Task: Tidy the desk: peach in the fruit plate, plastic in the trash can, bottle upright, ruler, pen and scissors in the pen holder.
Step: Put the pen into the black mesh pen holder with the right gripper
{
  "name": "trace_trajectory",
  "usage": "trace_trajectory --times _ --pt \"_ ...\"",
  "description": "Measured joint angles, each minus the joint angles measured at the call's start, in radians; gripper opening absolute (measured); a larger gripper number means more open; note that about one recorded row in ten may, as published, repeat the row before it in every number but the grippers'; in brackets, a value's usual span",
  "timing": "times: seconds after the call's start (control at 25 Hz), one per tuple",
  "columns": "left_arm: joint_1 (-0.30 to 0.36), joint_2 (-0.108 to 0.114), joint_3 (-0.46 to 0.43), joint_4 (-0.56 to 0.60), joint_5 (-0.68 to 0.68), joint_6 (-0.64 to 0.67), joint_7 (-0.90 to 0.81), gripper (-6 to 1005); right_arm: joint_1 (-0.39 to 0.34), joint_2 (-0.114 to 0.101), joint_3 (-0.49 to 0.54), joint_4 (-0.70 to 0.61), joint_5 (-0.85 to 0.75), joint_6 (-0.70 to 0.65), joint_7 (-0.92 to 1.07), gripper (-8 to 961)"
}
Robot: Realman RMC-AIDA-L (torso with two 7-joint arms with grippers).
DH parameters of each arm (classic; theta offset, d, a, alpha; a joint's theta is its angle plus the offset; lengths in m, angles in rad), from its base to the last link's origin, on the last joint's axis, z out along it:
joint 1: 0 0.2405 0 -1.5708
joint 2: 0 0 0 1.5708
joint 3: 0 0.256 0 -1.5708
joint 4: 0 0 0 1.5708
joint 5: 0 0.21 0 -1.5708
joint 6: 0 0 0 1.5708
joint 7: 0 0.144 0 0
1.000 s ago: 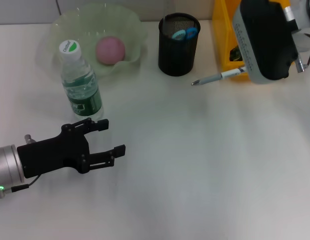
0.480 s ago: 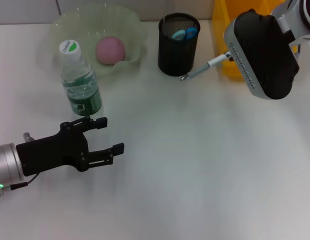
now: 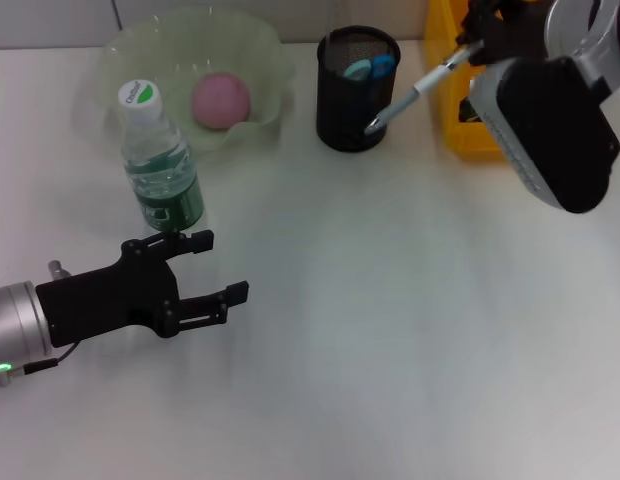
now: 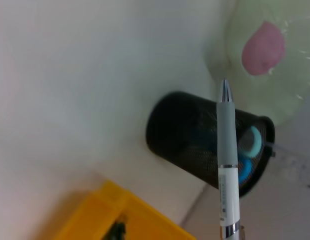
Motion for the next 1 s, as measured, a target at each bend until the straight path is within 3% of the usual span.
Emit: trace_trajectory --times 0.4,1.0 --pt "-0.005 -0.008 -0.008 -0.007 -0.008 -0.04 0.033 842 -0.064 -0.003 -0.043 0.077 0.003 0.306 -0.198 171" --pt "-0.011 -0.008 -0.017 -0.005 -0.015 -0.053 0.06 843 -0.069 -0.003 -0.088 0.085 0.007 0.49 -0.259 171"
